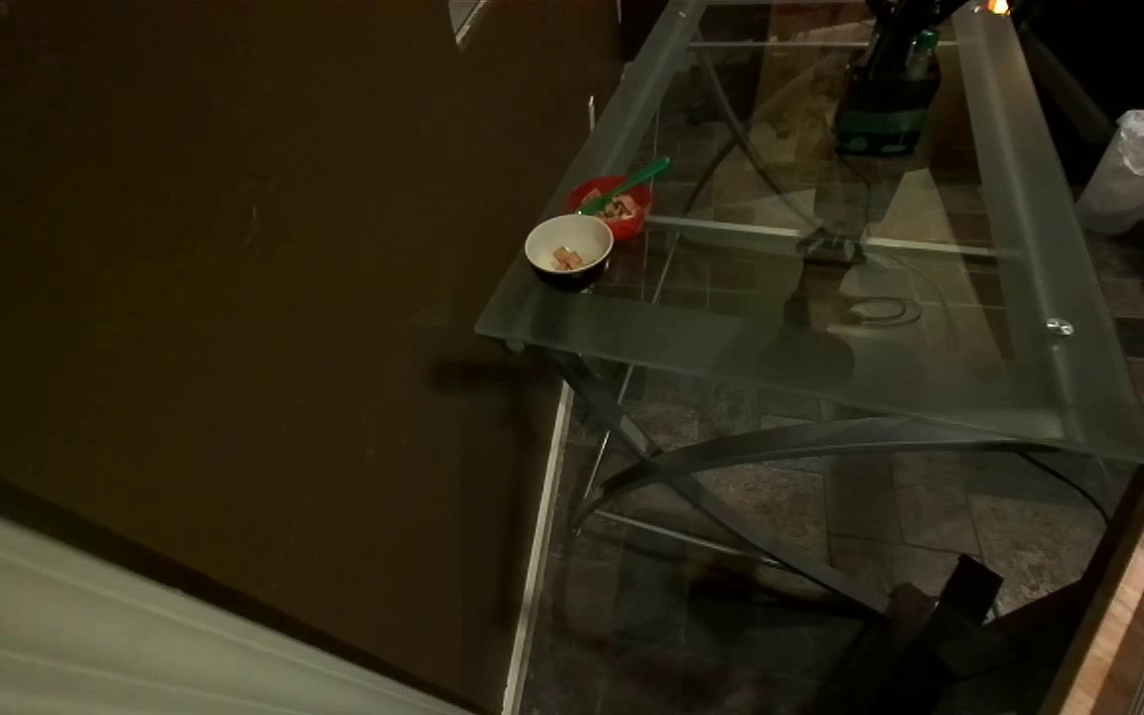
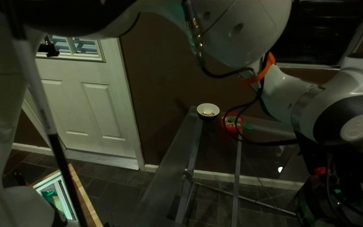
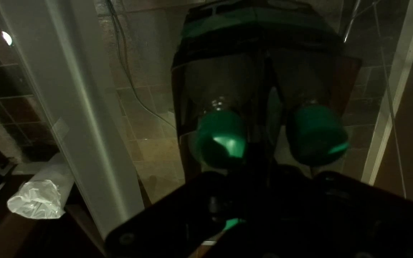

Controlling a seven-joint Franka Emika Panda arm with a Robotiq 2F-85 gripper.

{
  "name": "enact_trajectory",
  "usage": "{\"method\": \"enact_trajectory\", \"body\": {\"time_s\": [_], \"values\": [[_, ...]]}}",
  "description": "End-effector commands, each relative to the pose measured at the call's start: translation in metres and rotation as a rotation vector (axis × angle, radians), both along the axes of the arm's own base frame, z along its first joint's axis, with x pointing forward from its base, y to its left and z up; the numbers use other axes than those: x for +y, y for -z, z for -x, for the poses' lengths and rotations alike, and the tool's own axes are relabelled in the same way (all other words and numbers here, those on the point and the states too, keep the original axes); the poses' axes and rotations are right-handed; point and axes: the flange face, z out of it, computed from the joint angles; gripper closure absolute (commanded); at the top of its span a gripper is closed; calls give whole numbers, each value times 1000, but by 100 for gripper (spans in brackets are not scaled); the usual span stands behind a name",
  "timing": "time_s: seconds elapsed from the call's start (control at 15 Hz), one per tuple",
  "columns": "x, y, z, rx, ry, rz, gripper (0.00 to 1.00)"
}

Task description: Move the packet of drinks to the left

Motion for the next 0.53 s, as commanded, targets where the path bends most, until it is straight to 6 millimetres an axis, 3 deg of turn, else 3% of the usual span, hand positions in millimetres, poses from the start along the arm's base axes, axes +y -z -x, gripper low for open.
{"method": "enact_trajectory", "body": {"time_s": [0.0,0.47], "values": [[10,-17,-4,-26,-13,-27,99],[38,-21,-10,-35,-78,-34,99]]}}
